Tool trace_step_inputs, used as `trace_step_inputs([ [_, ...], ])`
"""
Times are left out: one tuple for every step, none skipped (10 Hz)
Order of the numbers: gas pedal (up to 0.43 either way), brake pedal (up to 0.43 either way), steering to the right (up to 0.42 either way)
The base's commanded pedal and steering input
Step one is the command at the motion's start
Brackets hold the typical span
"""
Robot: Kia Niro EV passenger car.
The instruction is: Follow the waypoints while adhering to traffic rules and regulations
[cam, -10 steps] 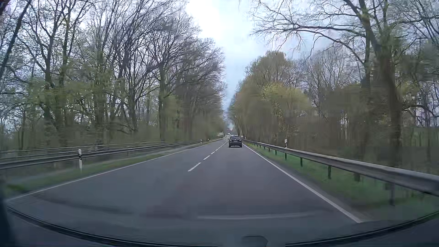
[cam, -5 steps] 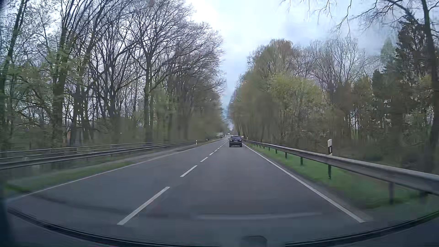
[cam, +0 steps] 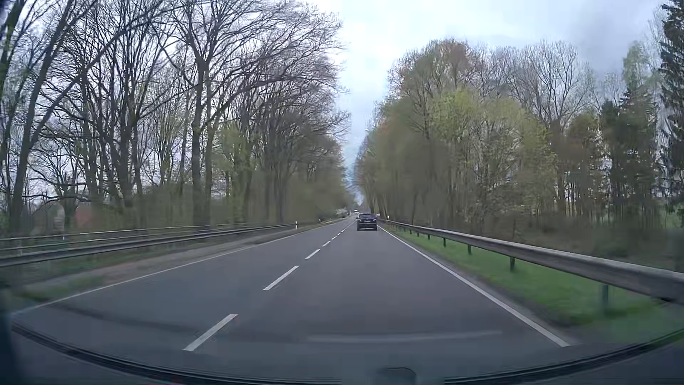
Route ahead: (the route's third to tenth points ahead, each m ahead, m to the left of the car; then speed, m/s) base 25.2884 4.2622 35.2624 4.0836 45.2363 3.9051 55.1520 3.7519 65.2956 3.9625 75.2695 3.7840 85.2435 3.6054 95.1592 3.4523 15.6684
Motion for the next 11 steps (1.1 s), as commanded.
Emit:
trace_step_inputs([
  [0.138, 0.0, -0.001],
  [0.138, 0.0, -0.001],
  [0.138, 0.0, -0.001],
  [0.138, 0.0, -0.001],
  [0.138, 0.0, -0.001],
  [0.13, 0.0, -0.001],
  [0.13, 0.0, -0.001],
  [0.13, 0.0, -0.001],
  [0.13, 0.0, -0.001],
  [0.13, 0.0, -0.001],
  [0.13, 0.0, -0.001],
])
